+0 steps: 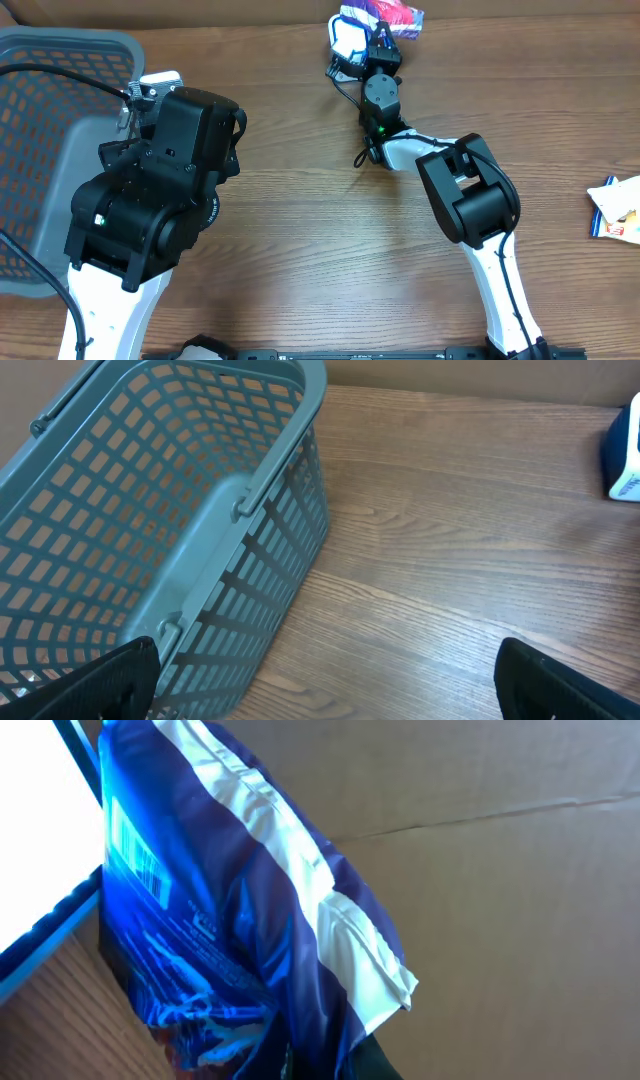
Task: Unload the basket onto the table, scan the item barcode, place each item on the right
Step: 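Hold the purple packet against the scanner face with the right gripper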
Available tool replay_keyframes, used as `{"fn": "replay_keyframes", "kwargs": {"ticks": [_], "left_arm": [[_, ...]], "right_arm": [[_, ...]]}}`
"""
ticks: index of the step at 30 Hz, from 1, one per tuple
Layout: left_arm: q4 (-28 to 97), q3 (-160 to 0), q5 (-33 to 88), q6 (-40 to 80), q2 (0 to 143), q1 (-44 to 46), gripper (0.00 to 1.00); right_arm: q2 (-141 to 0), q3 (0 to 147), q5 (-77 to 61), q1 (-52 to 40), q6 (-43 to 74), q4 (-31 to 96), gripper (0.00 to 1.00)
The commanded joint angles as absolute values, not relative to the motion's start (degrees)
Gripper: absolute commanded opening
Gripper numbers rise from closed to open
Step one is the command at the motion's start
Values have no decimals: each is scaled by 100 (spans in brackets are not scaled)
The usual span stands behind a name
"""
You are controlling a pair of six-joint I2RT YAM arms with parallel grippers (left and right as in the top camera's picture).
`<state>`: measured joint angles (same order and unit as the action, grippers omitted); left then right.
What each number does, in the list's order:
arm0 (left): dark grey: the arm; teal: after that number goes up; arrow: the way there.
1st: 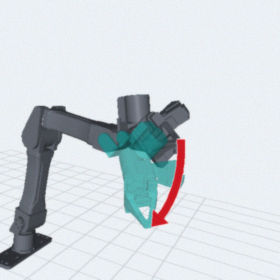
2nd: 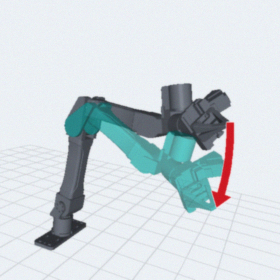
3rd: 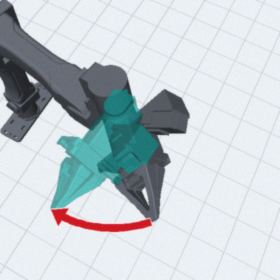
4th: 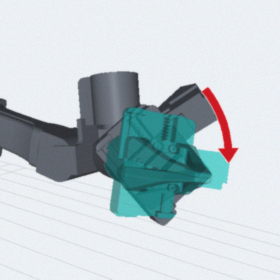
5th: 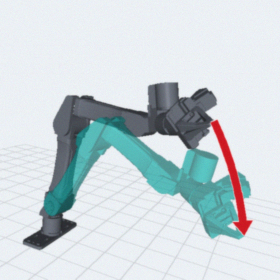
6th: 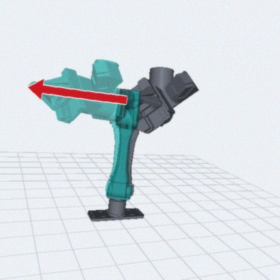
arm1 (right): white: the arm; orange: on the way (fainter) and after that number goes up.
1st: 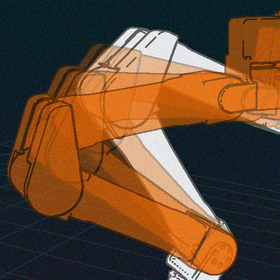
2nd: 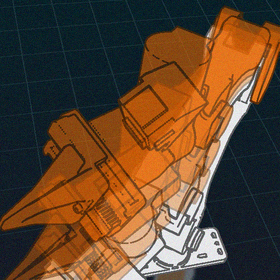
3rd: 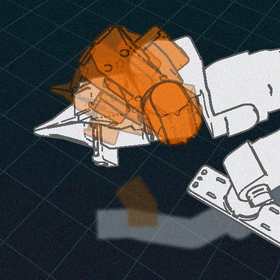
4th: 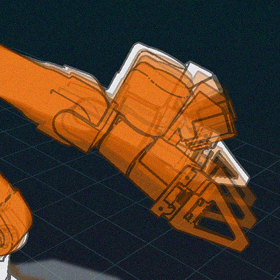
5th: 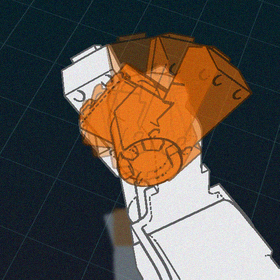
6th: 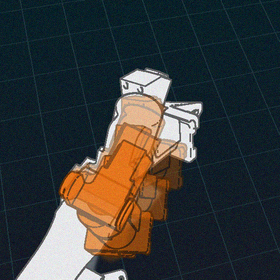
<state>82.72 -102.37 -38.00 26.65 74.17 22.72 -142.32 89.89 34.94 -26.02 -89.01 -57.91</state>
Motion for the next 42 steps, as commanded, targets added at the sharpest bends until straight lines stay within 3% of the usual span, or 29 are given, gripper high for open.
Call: {"fn": "replay_keyframes", "kwargs": {"ticks": [1, 26, 42], "left_arm": [[8250, -10313, -3868, 2705, 7426, 2241, 100], [8250, -10313, -3868, 2705, 7426, 2241, 100], [8250, -10313, -3868, 2705, 7426, 2241, 100]], "right_arm": [[-14431, 9164, 3439, -2707, -9028, -5830, 4], [-14394, 9157, 3852, -3232, -8978, -4799, 4], [-13533, 9146, 4115, -3277, -8825, -3962, 4]]}}
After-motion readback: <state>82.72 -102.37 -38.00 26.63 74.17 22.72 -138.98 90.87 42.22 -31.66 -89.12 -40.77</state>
